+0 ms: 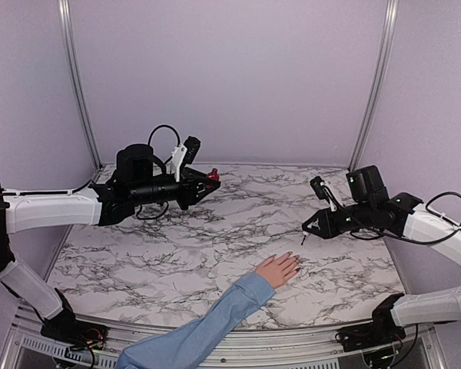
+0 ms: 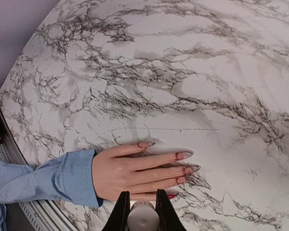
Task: Paint the nails
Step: Paint the hand on the nail.
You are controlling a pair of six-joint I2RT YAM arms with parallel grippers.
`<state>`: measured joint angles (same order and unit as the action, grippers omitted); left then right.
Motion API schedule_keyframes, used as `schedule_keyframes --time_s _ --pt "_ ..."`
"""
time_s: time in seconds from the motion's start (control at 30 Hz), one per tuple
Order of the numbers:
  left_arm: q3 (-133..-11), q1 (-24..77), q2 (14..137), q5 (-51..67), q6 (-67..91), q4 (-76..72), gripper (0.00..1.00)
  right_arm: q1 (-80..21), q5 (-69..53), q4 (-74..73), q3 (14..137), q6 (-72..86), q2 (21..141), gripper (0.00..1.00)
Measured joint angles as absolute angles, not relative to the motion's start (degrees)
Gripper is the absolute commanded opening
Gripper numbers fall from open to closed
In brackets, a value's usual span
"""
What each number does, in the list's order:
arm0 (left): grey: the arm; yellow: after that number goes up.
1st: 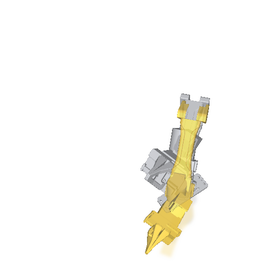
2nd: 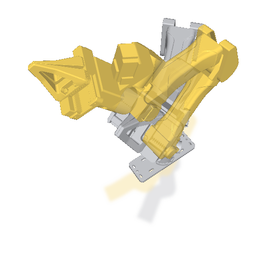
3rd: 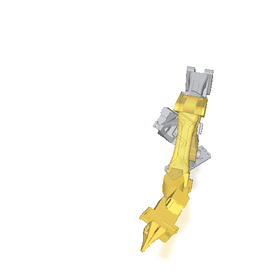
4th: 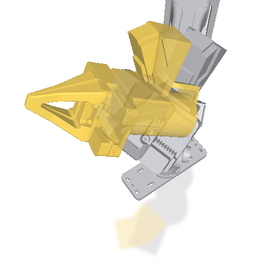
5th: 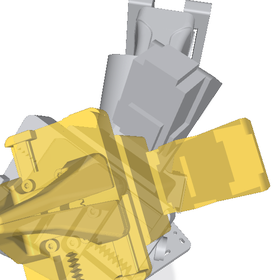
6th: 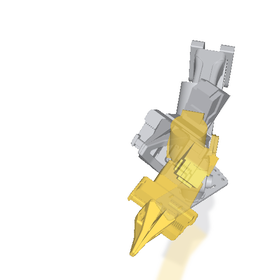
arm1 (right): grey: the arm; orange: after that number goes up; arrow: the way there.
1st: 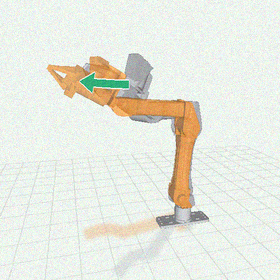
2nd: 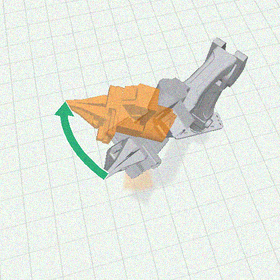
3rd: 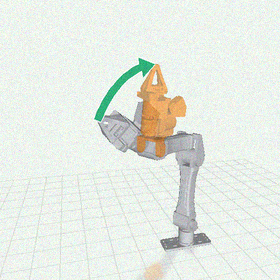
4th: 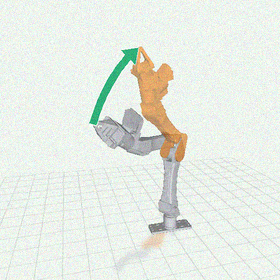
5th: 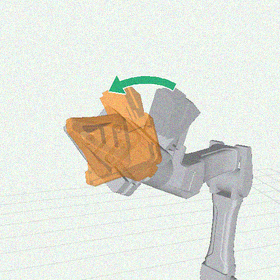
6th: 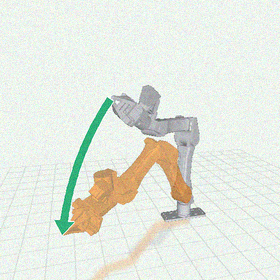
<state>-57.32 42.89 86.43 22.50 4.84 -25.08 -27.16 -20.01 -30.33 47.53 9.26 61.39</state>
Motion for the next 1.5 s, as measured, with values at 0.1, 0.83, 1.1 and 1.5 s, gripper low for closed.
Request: schedule_keyframes --time_s 0.1,0.83,1.1,1.5 --pt "-56.4 42.6 86.3 19.1 6.6 -25.5 0.00 -24.8 -21.1 -30.4 42.8 9.6 63.1 0.00" --pt "-59.4 36.9 92.3 5.9 12.7 -29.3 0.00 -22.5 -21.4 -25.3 39.6 9.4 68.4 0.00" --pt "-59.8 35.0 92.9 5.0 15.1 -30.2 0.00 -24.8 -19.3 -23.8 39.6 9.4 67.8 0.00" --pt "-59.9 34.7 93.9 5.1 16.1 -30.2 0.00 -25.9 -17.9 -18.1 35.0 10.0 63.9 0.00"
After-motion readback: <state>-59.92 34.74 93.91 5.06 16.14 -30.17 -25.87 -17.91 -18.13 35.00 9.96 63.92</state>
